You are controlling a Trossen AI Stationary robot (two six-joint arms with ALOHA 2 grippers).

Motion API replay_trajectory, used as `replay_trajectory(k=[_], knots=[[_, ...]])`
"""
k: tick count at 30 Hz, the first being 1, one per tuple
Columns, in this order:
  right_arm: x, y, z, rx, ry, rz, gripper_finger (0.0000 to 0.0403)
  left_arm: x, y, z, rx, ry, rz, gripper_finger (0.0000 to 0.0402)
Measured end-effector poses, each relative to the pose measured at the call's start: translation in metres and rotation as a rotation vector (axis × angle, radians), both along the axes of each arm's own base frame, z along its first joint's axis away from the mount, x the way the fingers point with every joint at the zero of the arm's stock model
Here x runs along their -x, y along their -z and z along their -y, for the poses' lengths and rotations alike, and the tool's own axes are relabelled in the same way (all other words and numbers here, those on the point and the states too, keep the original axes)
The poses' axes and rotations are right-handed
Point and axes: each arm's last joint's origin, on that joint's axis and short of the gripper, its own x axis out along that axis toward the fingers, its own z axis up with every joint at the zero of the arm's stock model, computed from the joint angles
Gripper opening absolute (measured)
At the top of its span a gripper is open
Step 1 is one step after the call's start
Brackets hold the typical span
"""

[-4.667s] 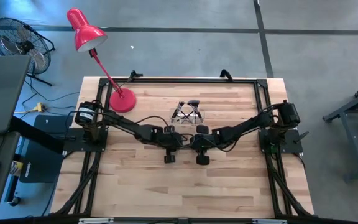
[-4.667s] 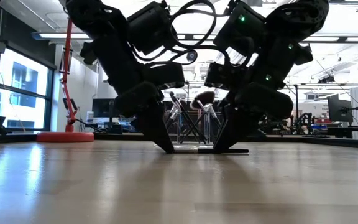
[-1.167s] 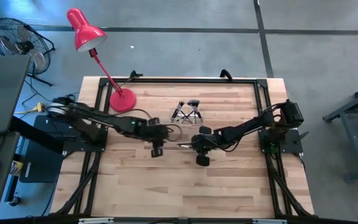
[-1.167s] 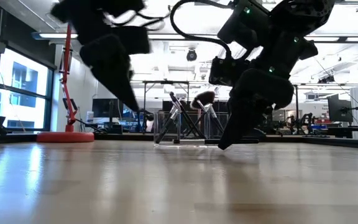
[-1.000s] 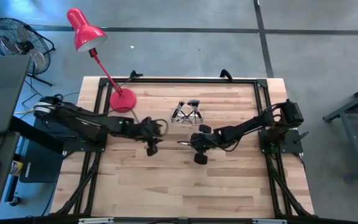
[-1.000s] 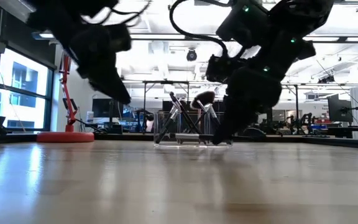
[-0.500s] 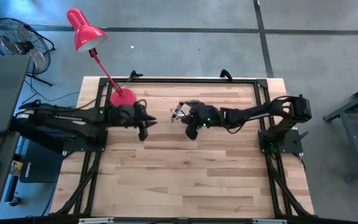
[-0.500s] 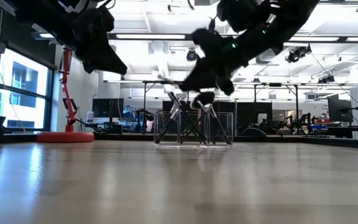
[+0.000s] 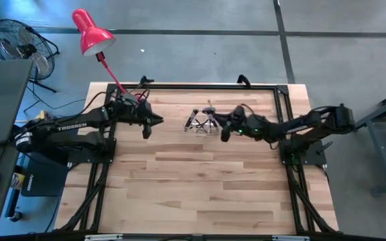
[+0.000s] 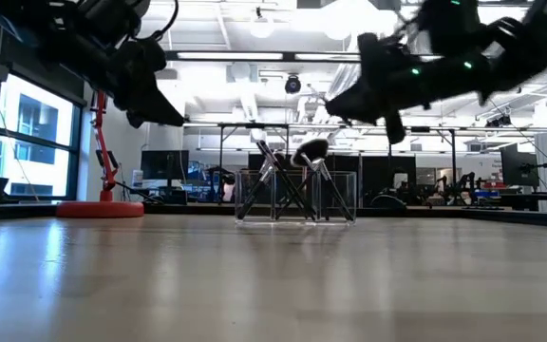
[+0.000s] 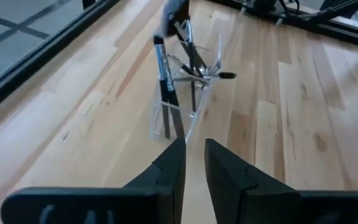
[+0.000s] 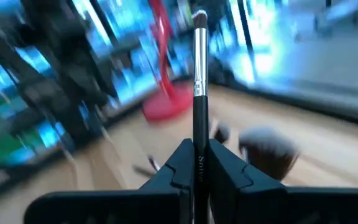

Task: Pick & Place Makeup Supplies
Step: Put the makeup brush into the transparent organizer

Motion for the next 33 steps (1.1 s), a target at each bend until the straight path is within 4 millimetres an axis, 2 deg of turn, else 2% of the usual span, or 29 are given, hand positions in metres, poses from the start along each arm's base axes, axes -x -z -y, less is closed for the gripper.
replay_trajectory(k=[2,4,7,15,18,22,28,33], knots=[[0.013,0.006,-0.001,0.05,0.019,0.082,0.0018,0.002,0.001,-0.003,0.008,-0.004,0.0,0.0058],[0.022,0.014,-0.001,0.108,0.047,0.072,0.0018,0.003,0.001,-0.006,-0.001,-0.002,0.003,0.0058],[0.025,0.023,0.0,0.115,0.049,0.046,0.0018,0.004,0.0,-0.009,-0.014,-0.015,0.016,0.0058],[0.0,0.034,0.009,0.156,-0.023,0.022,0.0018,0.004,-0.003,-0.011,-0.031,-0.02,0.043,0.0058],[-0.006,0.045,0.015,0.15,-0.051,-0.017,0.0018,0.003,-0.003,-0.011,-0.029,-0.019,0.042,0.0058],[-0.007,0.055,0.024,0.134,-0.075,-0.028,0.0018,0.004,-0.002,-0.01,-0.018,-0.011,0.04,0.0058],[-0.006,0.055,0.034,0.173,-0.093,-0.02,0.0032,0.003,-0.002,-0.01,0.015,-0.005,0.048,0.0058],[-0.004,0.062,0.035,0.141,-0.16,-0.087,0.002,0.003,-0.002,-0.01,0.016,-0.005,0.048,0.0058]])
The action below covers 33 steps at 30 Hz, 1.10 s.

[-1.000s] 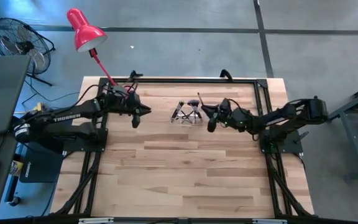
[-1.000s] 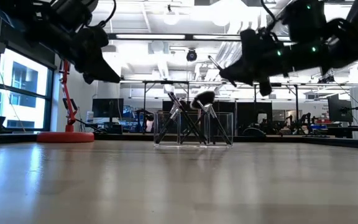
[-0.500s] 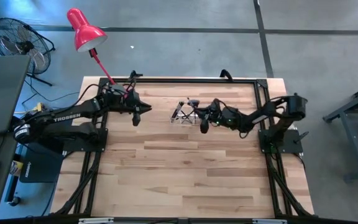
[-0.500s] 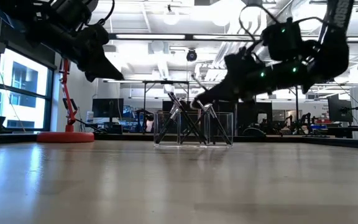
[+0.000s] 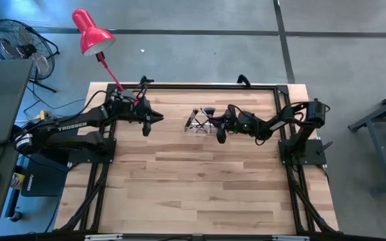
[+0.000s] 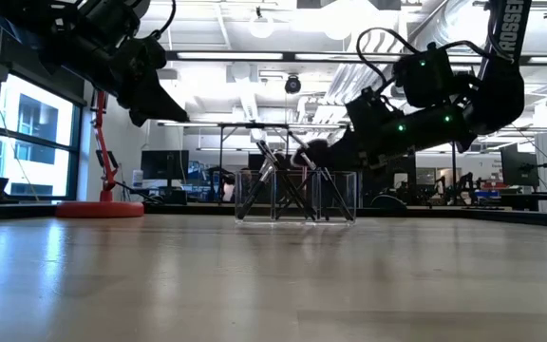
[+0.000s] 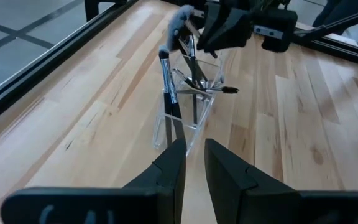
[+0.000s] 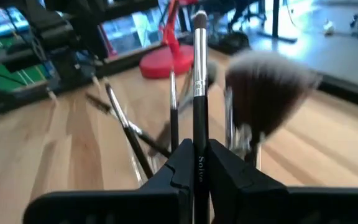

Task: Pick & Place Makeup Supplies
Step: Put the makeup brush into the transparent organizer

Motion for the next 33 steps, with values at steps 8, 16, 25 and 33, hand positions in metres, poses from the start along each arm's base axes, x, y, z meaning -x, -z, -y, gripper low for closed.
replay_trajectory(k=[8,16,25,33], knots=[[0.0,0.001,0.001,-0.038,0.04,0.006,0.0081,0.0,0.0,0.0,0.0,0.0,0.0,0.0058],[0.0,-0.002,0.001,-0.054,0.046,0.042,0.0144,0.0,0.0,0.0,-0.001,0.0,0.001,0.0058],[-0.001,-0.013,0.001,-0.023,0.041,0.155,0.0166,0.0,0.0,0.0,-0.005,-0.011,-0.001,0.0058],[-0.001,-0.029,-0.006,-0.008,-0.012,0.212,0.0141,0.0,0.0,0.0,0.025,-0.025,0.005,0.0058]])
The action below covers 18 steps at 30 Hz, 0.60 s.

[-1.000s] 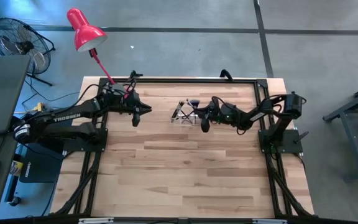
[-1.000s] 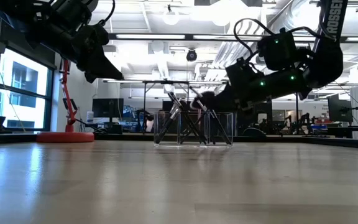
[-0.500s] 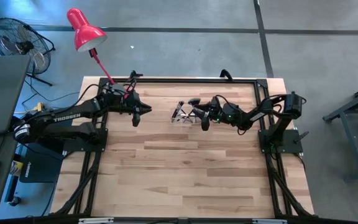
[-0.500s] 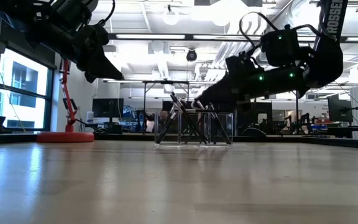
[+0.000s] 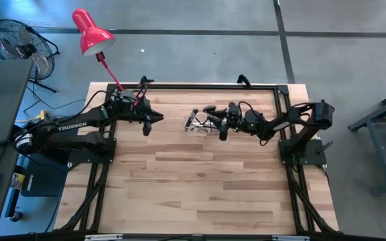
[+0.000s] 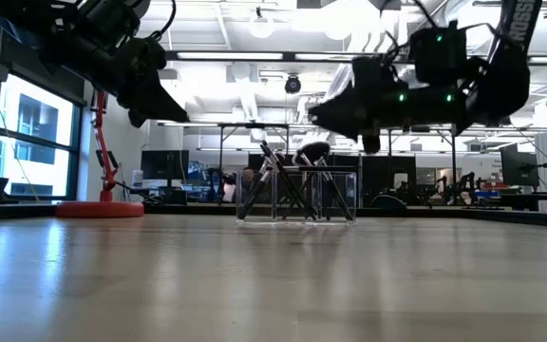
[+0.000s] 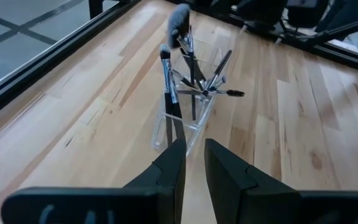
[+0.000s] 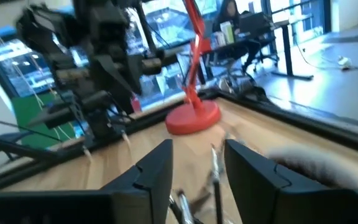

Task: Pick & Place Makeup Supplies
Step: Put the makeup brush into the transparent organizer

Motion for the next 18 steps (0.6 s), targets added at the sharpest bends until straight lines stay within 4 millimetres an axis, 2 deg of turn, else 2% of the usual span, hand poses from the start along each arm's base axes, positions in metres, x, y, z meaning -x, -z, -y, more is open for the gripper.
replay_trajectory(k=[4,7,13,18], knots=[[0.003,-0.018,-0.006,0.033,-0.004,0.025,0.012,0.0,0.0,0.0,0.013,-0.007,0.002,0.0058],[-0.004,-0.035,-0.012,0.067,-0.027,-0.061,0.0102,0.0,0.0,0.0,0.011,-0.011,0.002,0.0058],[-0.036,-0.079,-0.02,0.145,-0.083,-0.552,0.0082,0.0,0.0,-0.002,-0.009,-0.055,-0.008,0.0058],[-0.065,-0.108,-0.017,0.18,-0.116,-0.839,0.01,0.001,0.0,-0.003,-0.023,-0.09,-0.017,0.0058]])
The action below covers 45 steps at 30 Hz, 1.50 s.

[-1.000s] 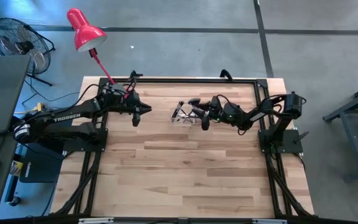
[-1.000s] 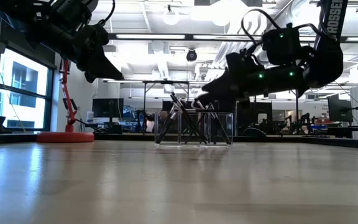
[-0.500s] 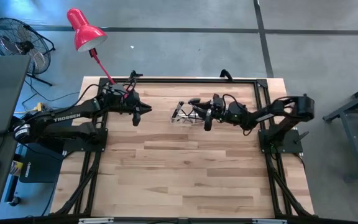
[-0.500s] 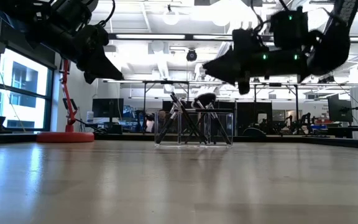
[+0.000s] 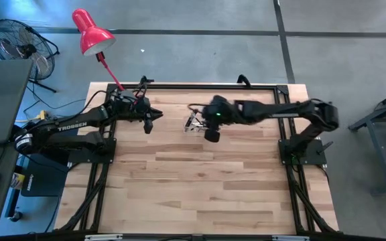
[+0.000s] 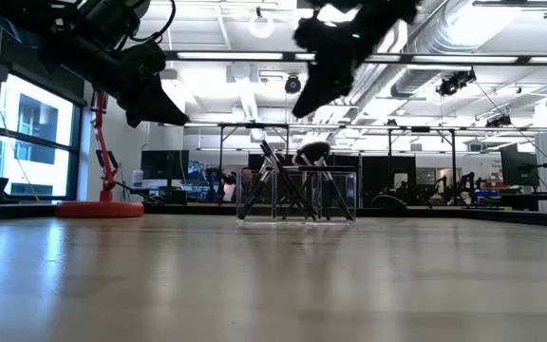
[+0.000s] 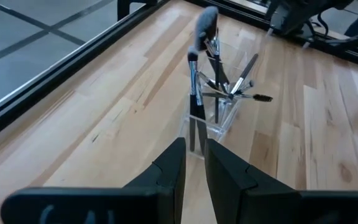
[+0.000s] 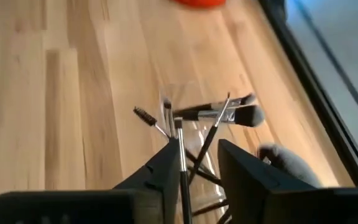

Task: Pick & Place Makeup Supplies
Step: Put the makeup brush into the transparent organizer

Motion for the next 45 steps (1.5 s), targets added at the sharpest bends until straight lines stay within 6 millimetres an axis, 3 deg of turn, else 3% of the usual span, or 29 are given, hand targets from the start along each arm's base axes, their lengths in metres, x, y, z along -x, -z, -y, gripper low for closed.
replay_trajectory(k=[8,13,23,45], knots=[[-0.052,-0.01,0.009,-0.046,-0.012,-0.264,0.0164,0.0,0.0,0.0,0.001,0.0,-0.001,0.0058],[-0.069,-0.005,0.012,-0.073,-0.016,-0.412,0.0182,0.0,0.0,0.0,0.002,0.0,0.0,0.0058],[-0.063,0.012,0.03,-0.178,-0.002,-0.479,0.0153,0.0,0.001,0.0,0.029,-0.011,-0.001,0.0058],[-0.07,0.042,0.034,-0.148,-0.058,-0.47,0.0137,0.0,0.001,0.0,0.029,-0.01,0.0,0.0058]])
